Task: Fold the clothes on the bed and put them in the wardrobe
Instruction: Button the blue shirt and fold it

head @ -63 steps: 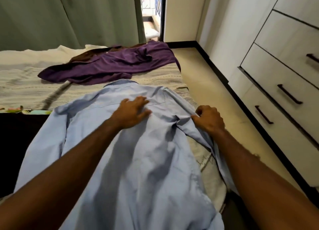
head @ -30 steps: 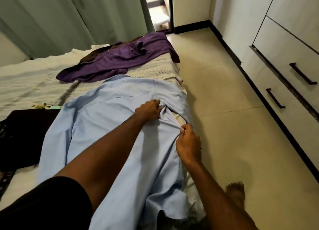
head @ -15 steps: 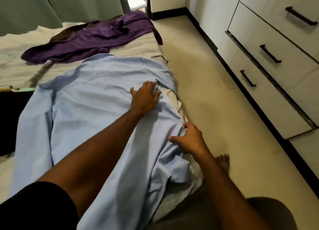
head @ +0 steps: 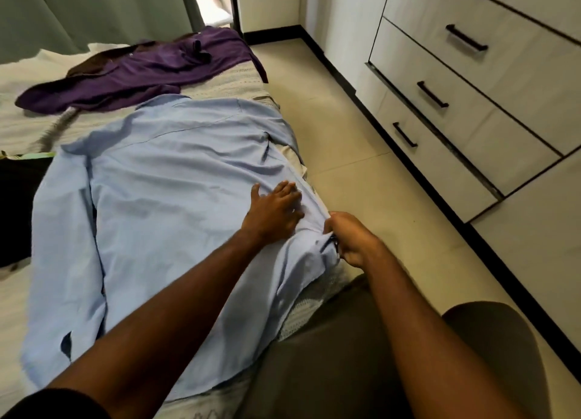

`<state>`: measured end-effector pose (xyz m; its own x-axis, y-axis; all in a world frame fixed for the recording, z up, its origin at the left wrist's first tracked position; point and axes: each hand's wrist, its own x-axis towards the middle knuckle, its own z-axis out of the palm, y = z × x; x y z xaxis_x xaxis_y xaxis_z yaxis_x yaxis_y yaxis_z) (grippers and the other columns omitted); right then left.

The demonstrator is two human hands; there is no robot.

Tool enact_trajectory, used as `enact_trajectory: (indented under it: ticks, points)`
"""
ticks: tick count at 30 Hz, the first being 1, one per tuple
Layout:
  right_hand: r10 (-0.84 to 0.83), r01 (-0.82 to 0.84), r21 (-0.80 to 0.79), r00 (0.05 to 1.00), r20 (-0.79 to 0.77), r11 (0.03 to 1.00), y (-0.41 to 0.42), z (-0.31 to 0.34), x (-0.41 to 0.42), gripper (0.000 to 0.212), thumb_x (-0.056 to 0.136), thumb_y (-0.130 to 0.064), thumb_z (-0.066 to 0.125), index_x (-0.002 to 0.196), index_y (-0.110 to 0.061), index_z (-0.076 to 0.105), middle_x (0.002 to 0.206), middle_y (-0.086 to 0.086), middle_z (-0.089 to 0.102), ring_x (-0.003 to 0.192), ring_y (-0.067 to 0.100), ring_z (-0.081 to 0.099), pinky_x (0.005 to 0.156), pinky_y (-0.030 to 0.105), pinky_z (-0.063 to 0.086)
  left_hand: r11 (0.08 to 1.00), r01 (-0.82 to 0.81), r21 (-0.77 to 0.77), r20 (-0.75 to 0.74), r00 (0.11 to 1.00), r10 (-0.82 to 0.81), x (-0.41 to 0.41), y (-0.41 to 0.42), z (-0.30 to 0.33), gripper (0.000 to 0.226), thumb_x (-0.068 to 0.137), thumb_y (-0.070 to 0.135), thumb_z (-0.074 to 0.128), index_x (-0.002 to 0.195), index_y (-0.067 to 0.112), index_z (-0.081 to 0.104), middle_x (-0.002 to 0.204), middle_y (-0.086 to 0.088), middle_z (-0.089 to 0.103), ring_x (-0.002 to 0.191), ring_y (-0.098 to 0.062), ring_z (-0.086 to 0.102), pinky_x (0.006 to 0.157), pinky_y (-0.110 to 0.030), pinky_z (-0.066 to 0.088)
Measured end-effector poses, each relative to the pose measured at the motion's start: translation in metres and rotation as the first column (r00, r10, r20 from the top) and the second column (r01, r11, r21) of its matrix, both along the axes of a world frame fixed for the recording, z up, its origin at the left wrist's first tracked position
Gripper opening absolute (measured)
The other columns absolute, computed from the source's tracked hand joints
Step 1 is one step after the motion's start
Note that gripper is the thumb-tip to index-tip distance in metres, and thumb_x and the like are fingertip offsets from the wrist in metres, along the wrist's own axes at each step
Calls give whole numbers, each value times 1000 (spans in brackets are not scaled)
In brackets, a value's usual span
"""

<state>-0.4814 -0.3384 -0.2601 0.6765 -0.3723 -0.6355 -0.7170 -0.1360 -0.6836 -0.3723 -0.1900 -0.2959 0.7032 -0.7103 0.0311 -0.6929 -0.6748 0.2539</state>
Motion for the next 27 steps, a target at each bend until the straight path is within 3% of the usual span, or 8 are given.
enact_trajectory:
  ticks: [2, 4, 12, 16, 19, 21, 24, 27]
  points:
    - [11, -11, -29, 1000, -22, 1000, -4, -1, -3, 13, 83, -2, 42, 84, -9, 52, 73, 12, 54, 54, 23, 54, 44, 29, 45, 1000, -18, 14, -31, 999, 18, -6, 1, -2, 58, 100, 50, 48, 151, 23, 41, 165, -2, 27, 154, -15, 18, 118, -63, 7]
    - [114, -128, -169, 990, -86, 977, -9, -4, -17, 21, 79, -8, 52, 98, -7, 60, 91, 16, 65, 77, 31, 68, 60, 40, 61, 994, -12, 105, -74, 997, 20, -13, 3, -2, 64, 101, 55, 42, 156, 27, 31, 168, -1, 18, 155, -15, 10, 117, -66, 4]
    - [-54, 59, -46, 993, 101, 997, -24, -9, -16, 13, 86, -13, 53, 75, -14, 60, 100, 14, 68, 97, 34, 65, 70, 37, 57, 980, -39, 193, -18, 999, 43, -40, 0, 2, 59, 102, 51, 42, 155, 26, 33, 168, -2, 15, 155, -15, 10, 116, -66, 8]
    - [20, -27, 80, 996, 84, 996, -36, -21, -13, 22, 89, -30, 72, 90, -9, 66, 100, 12, 71, 93, 30, 67, 70, 40, 59, 978, -95, 185, -43, 994, 105, -48, -5, -2, 55, 103, 43, 43, 155, 27, 34, 167, -1, 21, 154, -15, 18, 115, -55, 18]
    - [4, -15, 92, 994, 110, 996, -41, -28, -13, 11, 97, -24, 64, 92, -15, 62, 101, 14, 68, 92, 30, 64, 72, 39, 54, 984, -113, 141, -138, 982, 133, -53, -8, -1, 52, 105, 40, 41, 155, 27, 35, 168, -2, 18, 155, -16, 14, 119, -57, 14]
    - [119, -103, -132, 986, 120, 986, -40, -30, -15, 11, 100, -25, 58, 100, -15, 60, 106, 15, 66, 99, 33, 62, 78, 38, 50, 986, -129, 109, -152, 978, 145, -55, -8, -1, 52, 105, 39, 42, 155, 26, 35, 168, -3, 17, 155, -16, 12, 120, -58, 14]
    - [372, -369, -422, 925, -80, 828, -37, -36, -22, 32, 101, -37, 53, 119, -11, 56, 122, 20, 62, 112, 40, 59, 90, 40, 48, 992, -115, 57, -211, 970, 124, -56, 1, -6, 54, 104, 36, 47, 156, 25, 34, 168, -3, 17, 155, -16, 10, 121, -56, 13]
    - [350, -383, -556, 921, -171, 737, -42, -26, -15, 42, 88, -36, 63, 121, -18, 46, 121, 16, 59, 107, 41, 60, 88, 44, 52, 973, -156, -168, -236, 965, 114, -48, 18, -7, 51, 101, 28, 52, 149, 14, 46, 163, -10, 31, 152, -22, 25, 119, -49, 23]
